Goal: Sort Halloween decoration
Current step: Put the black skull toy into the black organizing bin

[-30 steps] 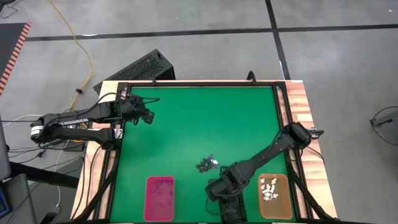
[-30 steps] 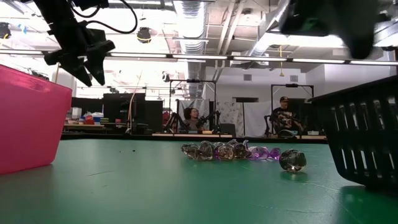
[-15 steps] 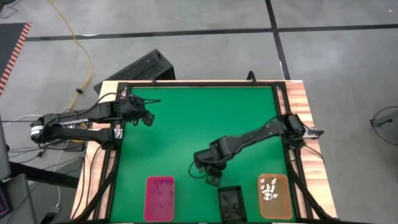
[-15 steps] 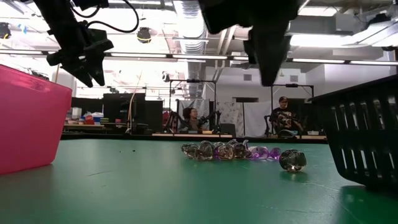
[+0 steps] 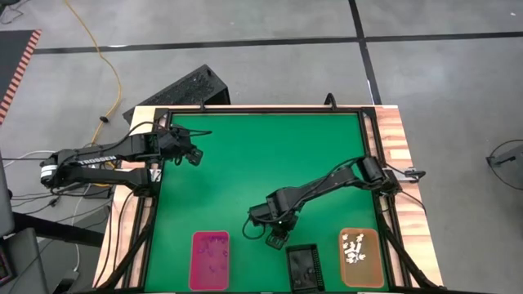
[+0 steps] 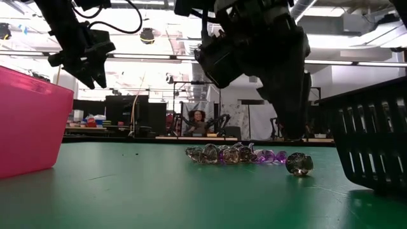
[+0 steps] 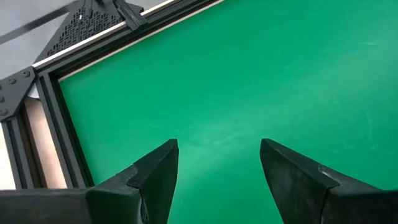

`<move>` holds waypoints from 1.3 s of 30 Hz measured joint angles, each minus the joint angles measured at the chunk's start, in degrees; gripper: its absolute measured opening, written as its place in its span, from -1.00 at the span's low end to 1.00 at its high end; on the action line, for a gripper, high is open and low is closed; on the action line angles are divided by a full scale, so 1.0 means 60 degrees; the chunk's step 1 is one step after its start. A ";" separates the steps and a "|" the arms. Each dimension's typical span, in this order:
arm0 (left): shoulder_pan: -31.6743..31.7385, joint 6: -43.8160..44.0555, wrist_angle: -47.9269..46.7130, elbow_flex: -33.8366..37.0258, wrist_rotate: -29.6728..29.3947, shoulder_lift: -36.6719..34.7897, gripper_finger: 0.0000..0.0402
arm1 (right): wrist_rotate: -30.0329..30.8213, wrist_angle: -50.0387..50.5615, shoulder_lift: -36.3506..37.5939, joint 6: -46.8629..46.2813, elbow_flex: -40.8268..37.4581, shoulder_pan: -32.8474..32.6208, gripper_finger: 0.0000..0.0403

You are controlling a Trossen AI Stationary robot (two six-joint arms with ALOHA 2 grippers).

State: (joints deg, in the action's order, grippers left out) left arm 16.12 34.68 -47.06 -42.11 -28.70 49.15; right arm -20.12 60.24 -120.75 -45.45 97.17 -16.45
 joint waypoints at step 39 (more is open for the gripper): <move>0.0004 -0.0526 0.0035 0.0000 -0.0101 0.0000 0.09 | 0.0593 -0.0361 -0.0565 -0.0665 0.0007 -0.0455 0.11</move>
State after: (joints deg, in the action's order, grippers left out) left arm 16.14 31.53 -46.85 -42.11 -29.31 49.15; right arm -16.56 58.08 -124.14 -49.44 97.21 -19.17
